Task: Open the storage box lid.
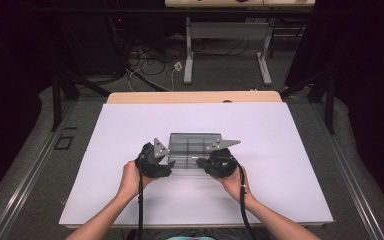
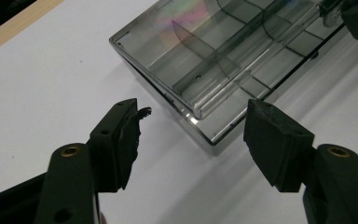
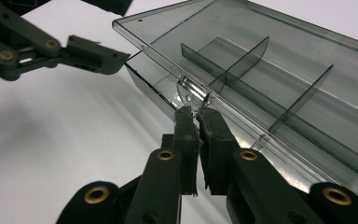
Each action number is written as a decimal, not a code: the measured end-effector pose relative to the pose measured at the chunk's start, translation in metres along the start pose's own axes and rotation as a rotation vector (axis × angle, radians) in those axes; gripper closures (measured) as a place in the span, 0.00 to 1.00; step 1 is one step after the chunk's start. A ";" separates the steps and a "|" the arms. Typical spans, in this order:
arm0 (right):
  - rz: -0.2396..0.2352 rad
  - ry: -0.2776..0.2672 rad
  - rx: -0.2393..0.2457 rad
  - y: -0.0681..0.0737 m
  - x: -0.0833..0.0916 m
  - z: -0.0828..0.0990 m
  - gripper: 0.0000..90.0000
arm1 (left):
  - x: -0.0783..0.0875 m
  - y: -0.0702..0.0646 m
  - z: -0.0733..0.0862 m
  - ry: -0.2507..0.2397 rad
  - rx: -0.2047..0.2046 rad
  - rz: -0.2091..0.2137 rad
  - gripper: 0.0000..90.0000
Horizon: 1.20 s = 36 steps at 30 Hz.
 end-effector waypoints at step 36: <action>0.234 0.093 0.128 -0.062 0.033 0.013 0.64 | 0.002 0.004 -0.011 -0.170 -0.051 -0.030 0.66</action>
Point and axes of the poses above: each handheld gripper's, and its own axes: x roughly backward along the jaws, z roughly out of its underside, y roughly to its left, the point moved 10 cm from there along -x, roughly forward along the jaws, and after that the axes turned 10 degrees about z, right-handed, at the moved point
